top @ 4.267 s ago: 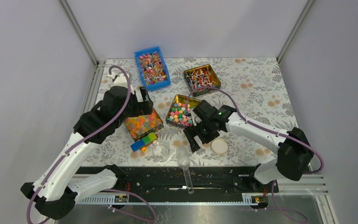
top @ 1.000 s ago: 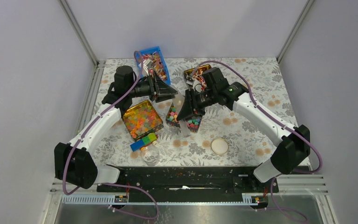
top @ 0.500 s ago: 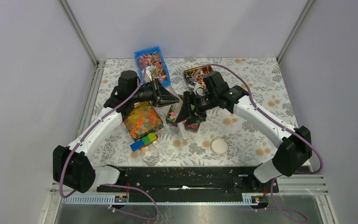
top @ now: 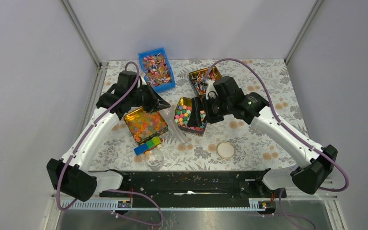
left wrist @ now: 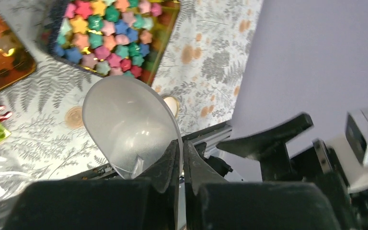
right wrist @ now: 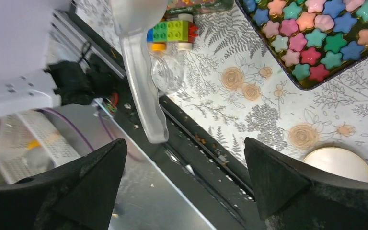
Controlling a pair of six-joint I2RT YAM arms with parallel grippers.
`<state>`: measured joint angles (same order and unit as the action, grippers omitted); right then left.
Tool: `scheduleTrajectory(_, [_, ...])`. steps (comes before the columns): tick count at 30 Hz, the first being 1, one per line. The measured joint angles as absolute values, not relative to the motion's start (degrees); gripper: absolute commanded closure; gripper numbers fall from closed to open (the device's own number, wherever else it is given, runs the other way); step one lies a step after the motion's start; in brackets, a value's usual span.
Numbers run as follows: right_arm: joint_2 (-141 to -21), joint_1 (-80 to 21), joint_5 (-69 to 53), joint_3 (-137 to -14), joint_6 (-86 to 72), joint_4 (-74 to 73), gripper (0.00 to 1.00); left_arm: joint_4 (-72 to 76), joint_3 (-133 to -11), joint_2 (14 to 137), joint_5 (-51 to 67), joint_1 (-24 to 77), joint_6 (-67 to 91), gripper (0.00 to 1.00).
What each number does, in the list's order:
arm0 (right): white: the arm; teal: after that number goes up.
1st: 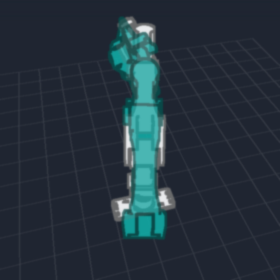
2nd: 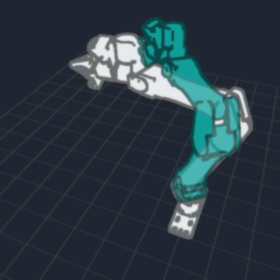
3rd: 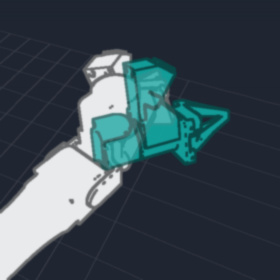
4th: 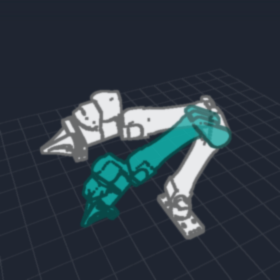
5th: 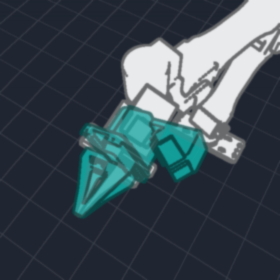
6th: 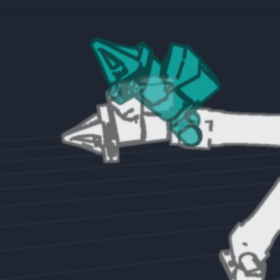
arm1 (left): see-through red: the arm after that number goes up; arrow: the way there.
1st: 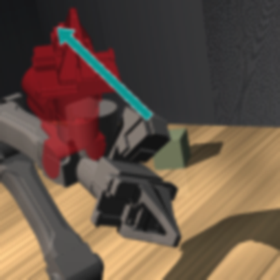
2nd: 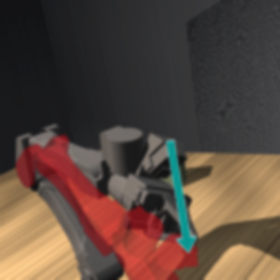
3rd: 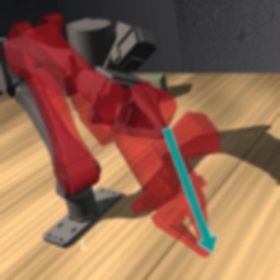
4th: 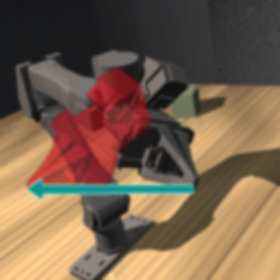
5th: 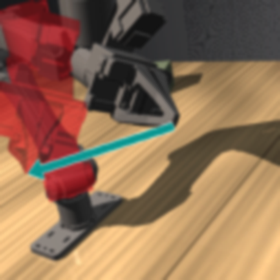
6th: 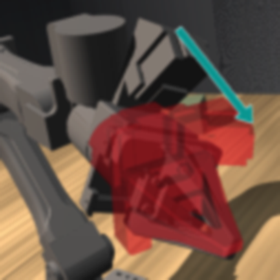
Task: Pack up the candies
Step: Pick up the spatula from the center of the board.
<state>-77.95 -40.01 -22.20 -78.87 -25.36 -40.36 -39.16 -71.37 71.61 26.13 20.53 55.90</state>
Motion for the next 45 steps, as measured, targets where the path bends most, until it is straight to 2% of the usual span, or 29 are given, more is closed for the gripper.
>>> scheduleTrajectory(5, [-78.0, -47.1, -16.3, -79.2, -19.9, -42.0, 0.01, -45.1, -72.3, 73.3, 24.0, 19.2, 57.0, 1.00])
scheduleTrajectory(8, [-79.2, -50.6, -15.8, -79.8, -18.1, -41.8, 0.04, -46.9, -72.3, 73.5, 23.6, 18.6, 58.1, 1.00])
scheduleTrajectory(17, [-87.0, -52.9, -18.1, -80.9, -17.3, -39.0, 0.31, -46.8, -72.3, 73.4, 23.9, 17.7, 60.1, 1.00])
scheduleTrajectory(19, [-88.3, -52.9, -19.0, -80.9, -17.1, -38.5, 0.46, -46.5, -72.3, 73.2, 24.2, 17.4, 60.4, 1.00])
scheduleTrajectory(22, [-89.6, -52.9, -20.4, -81.0, -16.5, -37.8, 0.76, -46.0, -72.2, 72.6, 24.5, 16.9, 60.7, 1.00])
scheduleTrajectory(25, [-90.6, -52.9, -22.1, -81.3, -15.9, -37.0, 0.97, -44.6, -71.4, 71.5, 24.6, 16.6, 61.1, 0.98])
scheduleTrajectory(27, [-90.7, -53.2, -22.6, -81.3, -15.5, -36.4, 1.00, -43.8, -70.9, 71.0, 24.6, 16.5, 61.1, 0.85])
scheduleTrajectory(28, [-90.7, -53.2, -23.0, -81.3, -15.3, -36.3, 1.00, -43.4, -70.7, 70.9, 24.7, 16.4, 61.3, 0.75])
scheduleTrajectory(31, [-90.7, -53.2, -22.9, -81.3, -15.5, -36.5, 1.00, -42.5, -70.3, 70.8, 25.3, 16.2, 61.1, 0.27])
scheduleTrajectory(32, [-90.7, -53.2, -22.7, -81.3, -15.6, -36.5, 1.00, -41.7, -70.2, 70.8, 25.7, 16.1, 61.4, 0.20])
scheduleTrajectory(35, [-90.7, -53.0, -22.5, -81.5, -16.4, -36.6, 1.00, -40.9, -70.0, 70.8, 26.6, 15.8, 59.7, 0.16])
scheduleTrajectory(45, [-90.2, -45.8, -27.6, -82.7, -20.9, -36.5, 1.00, -43.5, -74.3, 70.4, 28.1, 15.6, 46.1, 0.17])
